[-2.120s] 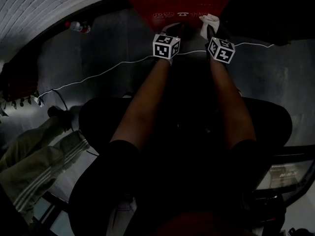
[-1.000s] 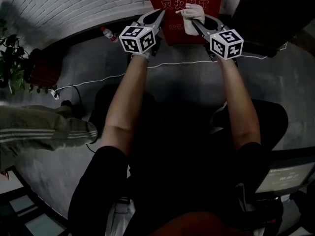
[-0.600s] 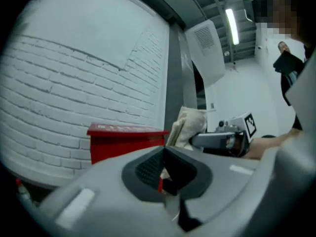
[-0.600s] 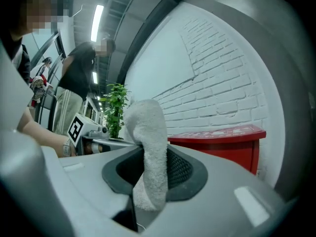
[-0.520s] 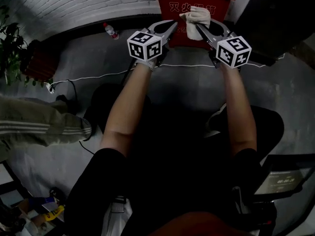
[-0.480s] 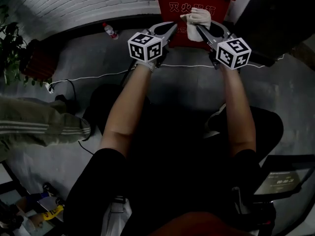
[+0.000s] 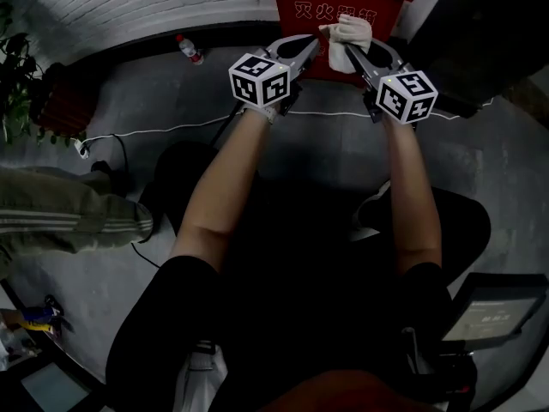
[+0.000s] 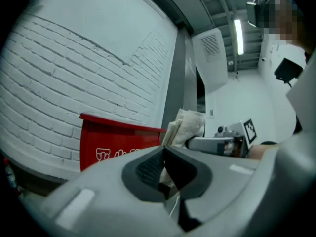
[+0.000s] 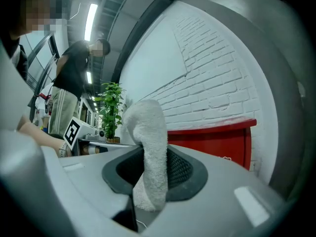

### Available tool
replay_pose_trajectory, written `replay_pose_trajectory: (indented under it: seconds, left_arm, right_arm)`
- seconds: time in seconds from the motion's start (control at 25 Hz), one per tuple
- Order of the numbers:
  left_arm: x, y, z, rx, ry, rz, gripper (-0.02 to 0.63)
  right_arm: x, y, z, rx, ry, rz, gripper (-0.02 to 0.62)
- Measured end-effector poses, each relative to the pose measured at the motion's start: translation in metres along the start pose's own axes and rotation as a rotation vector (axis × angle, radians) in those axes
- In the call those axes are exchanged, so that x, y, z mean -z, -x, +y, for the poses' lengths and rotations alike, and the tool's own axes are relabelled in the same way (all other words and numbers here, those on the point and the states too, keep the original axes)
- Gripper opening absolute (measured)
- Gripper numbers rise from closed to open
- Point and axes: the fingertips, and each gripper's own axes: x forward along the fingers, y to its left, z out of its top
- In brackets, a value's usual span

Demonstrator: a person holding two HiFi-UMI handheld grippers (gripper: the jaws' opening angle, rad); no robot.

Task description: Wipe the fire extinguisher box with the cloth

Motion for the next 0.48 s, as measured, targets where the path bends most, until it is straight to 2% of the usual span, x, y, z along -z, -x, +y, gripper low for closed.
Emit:
replay_pose_trajectory:
  seconds: [0.48]
  left_arm:
    - [0.0014,0.0040,0.0021,-0.015,-0.017,0.011,0.003]
  right_arm:
    - [0.0035,0.0000,0.0022,-0.011,-0.005,0.010,0.106]
